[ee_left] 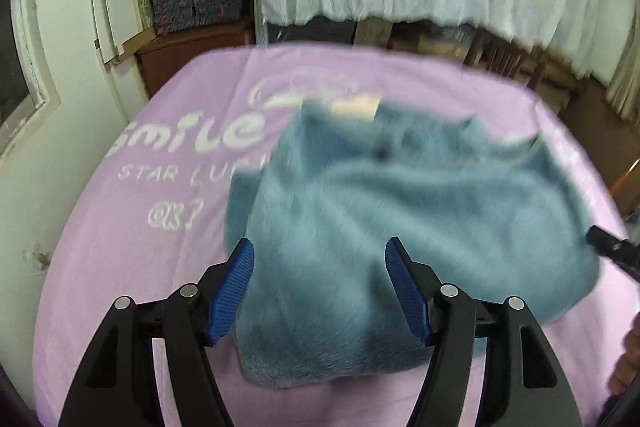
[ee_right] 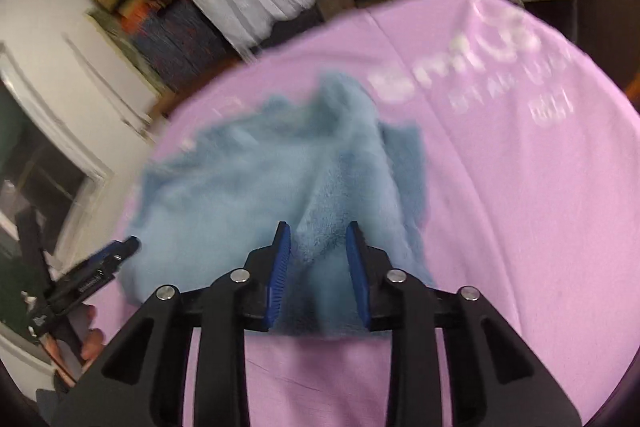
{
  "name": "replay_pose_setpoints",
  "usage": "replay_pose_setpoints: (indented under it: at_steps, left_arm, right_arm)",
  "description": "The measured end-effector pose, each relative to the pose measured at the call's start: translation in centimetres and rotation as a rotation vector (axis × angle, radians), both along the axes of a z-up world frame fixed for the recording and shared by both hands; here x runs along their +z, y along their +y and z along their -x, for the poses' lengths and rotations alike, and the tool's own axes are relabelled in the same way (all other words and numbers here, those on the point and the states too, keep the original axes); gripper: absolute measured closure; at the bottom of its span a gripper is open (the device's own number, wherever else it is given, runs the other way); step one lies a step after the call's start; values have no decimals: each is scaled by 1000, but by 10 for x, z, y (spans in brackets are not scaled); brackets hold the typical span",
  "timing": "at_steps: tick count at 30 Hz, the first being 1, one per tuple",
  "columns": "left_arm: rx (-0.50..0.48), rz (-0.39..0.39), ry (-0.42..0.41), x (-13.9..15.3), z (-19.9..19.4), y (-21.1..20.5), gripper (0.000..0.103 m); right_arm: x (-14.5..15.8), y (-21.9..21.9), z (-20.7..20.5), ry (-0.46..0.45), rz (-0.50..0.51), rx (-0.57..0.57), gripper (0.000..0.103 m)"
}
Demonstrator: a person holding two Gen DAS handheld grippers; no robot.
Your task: Fold large clothes
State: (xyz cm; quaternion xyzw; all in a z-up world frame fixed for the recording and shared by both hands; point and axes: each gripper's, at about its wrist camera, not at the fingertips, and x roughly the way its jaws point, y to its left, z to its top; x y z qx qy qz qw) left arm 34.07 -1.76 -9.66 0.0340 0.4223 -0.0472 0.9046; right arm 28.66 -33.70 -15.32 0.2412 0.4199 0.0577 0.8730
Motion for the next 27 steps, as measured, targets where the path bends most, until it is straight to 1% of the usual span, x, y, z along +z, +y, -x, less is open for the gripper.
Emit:
replay_pose_setpoints:
  at_steps: [1, 2, 3, 4, 5, 6, 7, 9, 11, 14, 15, 16, 17, 18, 19, 20, 22, 25, 26, 27]
  left_arm:
    - [15, -29, 22, -9, -4, 0, 28]
    - [23, -38, 54, -21, -11, 2, 23]
    - [40, 11, 69, -29, -16, 13, 12]
    - [53, 35, 84, -30, -18, 19, 7]
    - [54, 108, 120, -32, -23, 30, 7]
    - [56, 149, 138, -33, -24, 35, 7]
    - [56, 160, 133, -33, -24, 38, 7]
    - [55, 138, 125, -33, -22, 35, 7]
    - [53, 116, 114, -31, -20, 33, 7]
    - [63, 121, 95, -20, -14, 36, 12]
    - [73, 112, 75, -14, -13, 38, 16]
    - [84, 93, 51, -6, -11, 38, 17]
    - [91, 72, 12, 4, -7, 38, 17]
    - [87, 70, -14, 11, -5, 35, 18]
    - [75, 80, -31, 18, -3, 32, 18]
    - [47, 102, -41, 26, -5, 24, 18]
    - [6, 104, -38, 33, -14, 7, 18]
    - [-28, 5, -54, 36, -33, -34, 18]
    - [-43, -19, -54, 33, -42, -49, 18]
    - [-54, -26, -46, 27, -45, -60, 18]
  right_arm:
    - [-4, -5, -1, -2, -9, -2, 89]
    - [-4, -9, 0, 1, -23, -2, 92]
    - [-5, -12, 2, 5, -49, -5, 92]
    - [-6, -14, 3, 7, -65, -6, 92]
    - [-6, -14, 5, 6, -62, -3, 93]
    - [-7, -13, 4, 6, -60, -1, 93]
    - [-7, -14, 5, 6, -62, 0, 93]
    - [-8, -17, 6, 7, -81, 1, 93]
    - [-10, -22, 7, 10, -121, 0, 93]
    - [-7, -32, 11, -1, -200, -21, 93]
    - [-4, -34, 14, -16, -213, -32, 91]
    - [5, -35, 19, -53, -209, -43, 89]
    - [12, -34, 22, -84, -200, -43, 85]
    - [20, -30, 24, -122, -193, -38, 80]
    - [26, -24, 23, -148, -191, -27, 79]
    - [30, -19, 20, -156, -188, -15, 79]
    - [38, -2, 1, -146, -161, 30, 79]
    - [42, 27, -38, -111, -113, 93, 79]
    - [36, 37, -57, -76, -118, 111, 79]
    - [32, 41, -65, -56, -123, 117, 79]
